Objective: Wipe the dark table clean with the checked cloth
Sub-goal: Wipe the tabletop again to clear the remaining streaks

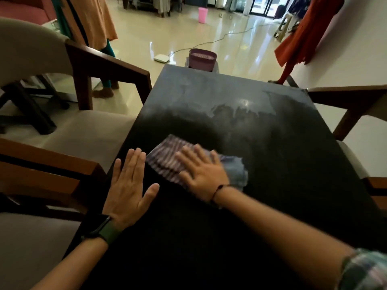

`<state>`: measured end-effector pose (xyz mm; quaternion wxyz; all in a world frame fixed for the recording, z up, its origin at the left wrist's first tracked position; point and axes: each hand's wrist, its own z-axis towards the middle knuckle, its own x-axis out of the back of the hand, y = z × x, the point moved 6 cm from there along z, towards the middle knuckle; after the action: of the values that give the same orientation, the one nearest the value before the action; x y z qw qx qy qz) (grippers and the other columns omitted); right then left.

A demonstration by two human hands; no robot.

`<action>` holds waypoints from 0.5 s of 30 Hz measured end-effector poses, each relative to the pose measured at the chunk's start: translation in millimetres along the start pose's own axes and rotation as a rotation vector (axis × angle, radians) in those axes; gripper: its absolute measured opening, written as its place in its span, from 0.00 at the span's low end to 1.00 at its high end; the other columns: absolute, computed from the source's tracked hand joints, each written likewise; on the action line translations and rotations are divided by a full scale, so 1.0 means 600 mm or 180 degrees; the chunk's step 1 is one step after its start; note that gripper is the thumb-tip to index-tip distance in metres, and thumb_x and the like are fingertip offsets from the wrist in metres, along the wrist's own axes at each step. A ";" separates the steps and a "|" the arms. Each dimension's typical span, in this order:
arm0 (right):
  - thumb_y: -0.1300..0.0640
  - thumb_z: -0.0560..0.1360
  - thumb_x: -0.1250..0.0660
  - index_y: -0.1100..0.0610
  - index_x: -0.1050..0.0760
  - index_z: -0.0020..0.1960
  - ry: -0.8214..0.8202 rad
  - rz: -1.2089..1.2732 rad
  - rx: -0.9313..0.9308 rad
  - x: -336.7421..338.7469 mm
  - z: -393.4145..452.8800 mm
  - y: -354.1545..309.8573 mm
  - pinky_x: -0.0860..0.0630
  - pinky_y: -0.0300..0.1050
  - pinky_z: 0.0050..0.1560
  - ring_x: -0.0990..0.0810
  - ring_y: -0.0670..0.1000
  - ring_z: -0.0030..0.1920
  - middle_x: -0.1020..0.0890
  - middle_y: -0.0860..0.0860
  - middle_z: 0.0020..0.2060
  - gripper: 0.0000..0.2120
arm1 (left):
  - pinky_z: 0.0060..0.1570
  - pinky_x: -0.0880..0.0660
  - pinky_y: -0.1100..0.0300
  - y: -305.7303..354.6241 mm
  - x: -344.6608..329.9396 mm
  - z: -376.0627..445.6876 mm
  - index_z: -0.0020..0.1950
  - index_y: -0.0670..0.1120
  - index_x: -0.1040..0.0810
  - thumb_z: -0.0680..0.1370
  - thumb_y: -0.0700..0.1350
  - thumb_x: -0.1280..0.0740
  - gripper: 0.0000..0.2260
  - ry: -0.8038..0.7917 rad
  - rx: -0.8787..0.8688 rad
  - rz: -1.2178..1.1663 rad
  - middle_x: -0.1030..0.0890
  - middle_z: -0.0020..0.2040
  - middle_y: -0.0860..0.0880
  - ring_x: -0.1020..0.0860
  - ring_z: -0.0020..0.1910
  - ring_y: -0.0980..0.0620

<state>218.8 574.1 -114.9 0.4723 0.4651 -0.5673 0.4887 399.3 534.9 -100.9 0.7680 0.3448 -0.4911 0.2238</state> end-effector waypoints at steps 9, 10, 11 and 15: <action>0.39 0.80 0.56 0.42 0.56 0.76 0.0137 -0.0051 -0.1658 0.031 -0.010 0.324 0.58 0.58 0.74 0.58 0.49 0.76 0.55 0.43 0.77 0.26 | 0.71 0.65 0.57 0.003 -0.001 0.003 0.72 0.44 0.59 0.74 0.66 0.64 0.35 -0.0037 0.0002 0.0036 0.54 0.75 0.46 0.60 0.73 0.54; 0.39 0.80 0.57 0.42 0.56 0.76 0.0112 -0.0033 -0.1746 0.033 -0.011 0.317 0.58 0.59 0.74 0.58 0.49 0.76 0.55 0.44 0.77 0.27 | 0.71 0.66 0.57 0.003 -0.004 0.006 0.72 0.44 0.61 0.73 0.67 0.65 0.35 -0.0050 0.0011 0.0053 0.57 0.75 0.46 0.62 0.73 0.55; 0.39 0.79 0.57 0.43 0.56 0.77 0.0080 -0.0014 -0.1805 0.035 -0.010 0.300 0.58 0.59 0.74 0.58 0.50 0.76 0.55 0.44 0.77 0.27 | 0.71 0.67 0.57 0.003 -0.006 0.008 0.72 0.45 0.62 0.72 0.67 0.67 0.36 -0.0085 0.0024 0.0063 0.59 0.75 0.47 0.64 0.73 0.55; 0.38 0.79 0.54 0.45 0.55 0.77 0.0028 0.0001 -0.1175 0.023 0.012 0.134 0.61 0.59 0.73 0.61 0.52 0.76 0.56 0.45 0.77 0.29 | 0.70 0.70 0.58 0.004 -0.015 0.010 0.72 0.46 0.64 0.71 0.68 0.68 0.37 -0.0223 -0.0060 0.0140 0.62 0.74 0.49 0.64 0.73 0.54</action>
<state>137.1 573.3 -111.0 0.5521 0.3683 -0.6453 0.3784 390.2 531.8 -106.4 0.7484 0.3343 -0.5273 0.2238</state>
